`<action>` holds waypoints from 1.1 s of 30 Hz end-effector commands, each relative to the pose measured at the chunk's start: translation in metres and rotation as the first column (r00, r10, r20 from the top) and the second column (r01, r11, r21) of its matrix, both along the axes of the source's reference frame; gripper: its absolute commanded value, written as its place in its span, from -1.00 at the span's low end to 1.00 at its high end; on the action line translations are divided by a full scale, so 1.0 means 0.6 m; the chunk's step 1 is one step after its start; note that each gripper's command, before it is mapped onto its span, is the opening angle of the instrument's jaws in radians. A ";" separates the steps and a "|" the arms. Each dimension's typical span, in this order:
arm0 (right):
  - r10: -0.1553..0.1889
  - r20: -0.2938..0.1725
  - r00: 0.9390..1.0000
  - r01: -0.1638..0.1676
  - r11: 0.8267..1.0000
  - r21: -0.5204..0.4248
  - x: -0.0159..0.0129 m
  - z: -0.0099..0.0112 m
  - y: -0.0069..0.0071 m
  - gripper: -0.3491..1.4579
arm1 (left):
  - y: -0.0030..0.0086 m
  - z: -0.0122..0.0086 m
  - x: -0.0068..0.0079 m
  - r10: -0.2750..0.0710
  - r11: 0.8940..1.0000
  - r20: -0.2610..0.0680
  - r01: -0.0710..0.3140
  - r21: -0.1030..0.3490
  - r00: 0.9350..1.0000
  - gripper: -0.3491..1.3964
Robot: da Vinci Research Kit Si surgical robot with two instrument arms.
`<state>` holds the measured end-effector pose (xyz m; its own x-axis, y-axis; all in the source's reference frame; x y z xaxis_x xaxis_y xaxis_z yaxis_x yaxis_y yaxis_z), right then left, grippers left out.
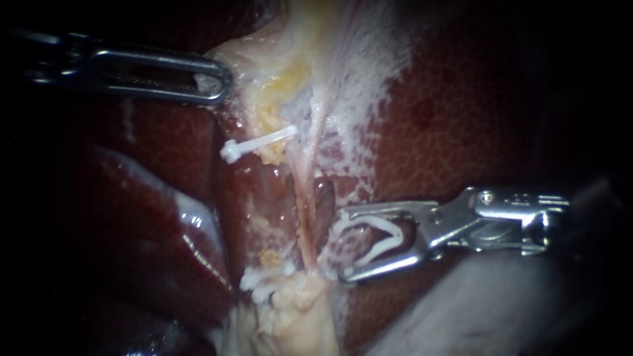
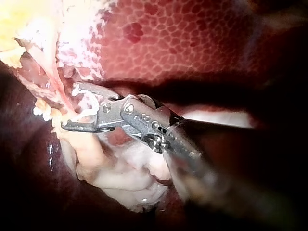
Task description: Clipping first clip right tube
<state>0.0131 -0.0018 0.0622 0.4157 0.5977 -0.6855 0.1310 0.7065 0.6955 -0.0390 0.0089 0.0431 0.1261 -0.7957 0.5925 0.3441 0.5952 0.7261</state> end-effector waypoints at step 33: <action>-0.129 -0.172 0.977 0.163 0.967 0.197 0.0083 -0.0001 -0.0027 0.02 | -0.0002 -0.0004 0.0004 0.002 1.000 0.001 -0.002 -0.001 1.000 -1.00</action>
